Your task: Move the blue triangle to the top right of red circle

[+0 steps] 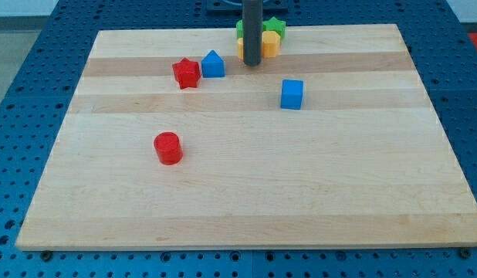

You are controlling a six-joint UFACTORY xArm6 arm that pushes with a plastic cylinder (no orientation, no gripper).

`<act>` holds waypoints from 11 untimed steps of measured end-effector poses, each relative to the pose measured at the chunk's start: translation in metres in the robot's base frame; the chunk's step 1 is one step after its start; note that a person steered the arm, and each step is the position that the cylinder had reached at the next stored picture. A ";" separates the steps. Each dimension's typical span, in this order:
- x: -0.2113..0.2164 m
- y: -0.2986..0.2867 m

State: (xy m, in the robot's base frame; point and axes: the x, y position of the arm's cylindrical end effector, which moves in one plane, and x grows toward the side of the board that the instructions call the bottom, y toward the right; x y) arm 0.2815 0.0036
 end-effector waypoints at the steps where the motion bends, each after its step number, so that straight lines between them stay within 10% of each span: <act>1: -0.003 -0.005; 11: 0.017 -0.107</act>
State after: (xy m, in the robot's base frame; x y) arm 0.2987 -0.1033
